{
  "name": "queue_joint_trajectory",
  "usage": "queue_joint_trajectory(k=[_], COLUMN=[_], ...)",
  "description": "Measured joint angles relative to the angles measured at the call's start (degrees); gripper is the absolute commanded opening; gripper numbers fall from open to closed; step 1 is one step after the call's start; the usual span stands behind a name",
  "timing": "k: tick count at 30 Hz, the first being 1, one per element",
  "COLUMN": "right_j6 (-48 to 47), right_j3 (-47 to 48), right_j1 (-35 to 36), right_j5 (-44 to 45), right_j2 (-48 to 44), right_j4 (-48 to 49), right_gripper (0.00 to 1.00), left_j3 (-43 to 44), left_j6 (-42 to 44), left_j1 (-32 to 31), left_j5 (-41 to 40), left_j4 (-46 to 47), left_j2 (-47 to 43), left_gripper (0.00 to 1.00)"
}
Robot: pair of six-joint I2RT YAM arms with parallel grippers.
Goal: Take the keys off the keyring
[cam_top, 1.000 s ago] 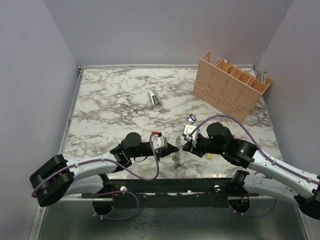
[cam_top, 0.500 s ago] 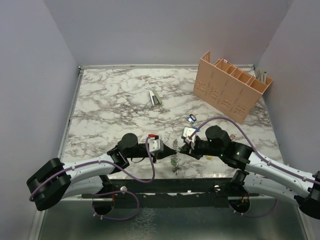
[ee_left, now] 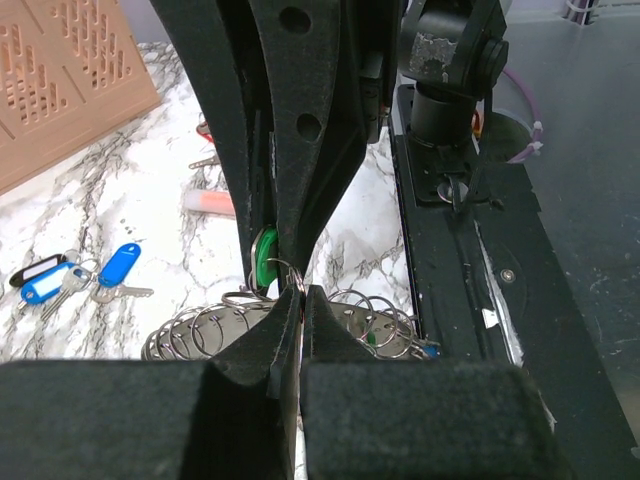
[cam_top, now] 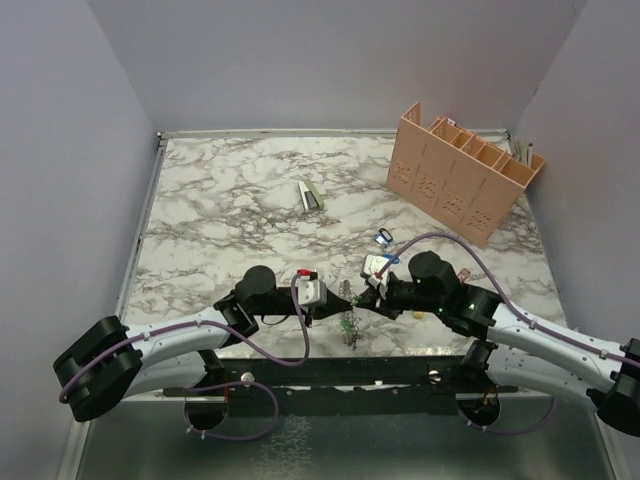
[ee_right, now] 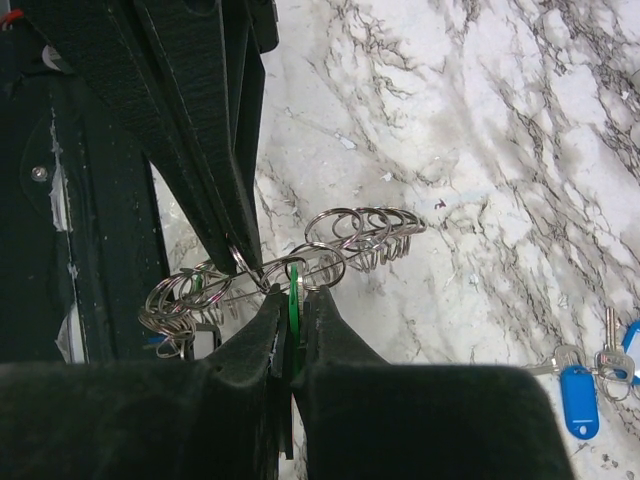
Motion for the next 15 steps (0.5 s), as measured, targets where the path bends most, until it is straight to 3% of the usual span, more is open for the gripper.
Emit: queue_joint_trajectory(k=[15], right_j6=[-0.09], right_j3=[0.44], right_j1=[0.00], right_j5=[-0.02], right_j2=[1.60], right_j4=[-1.22], right_gripper=[0.01], left_j3=[0.02], left_j6=[-0.07], left_j1=[0.04], left_j5=[1.44], left_j4=[-0.11], left_j2=[0.42], left_gripper=[0.00])
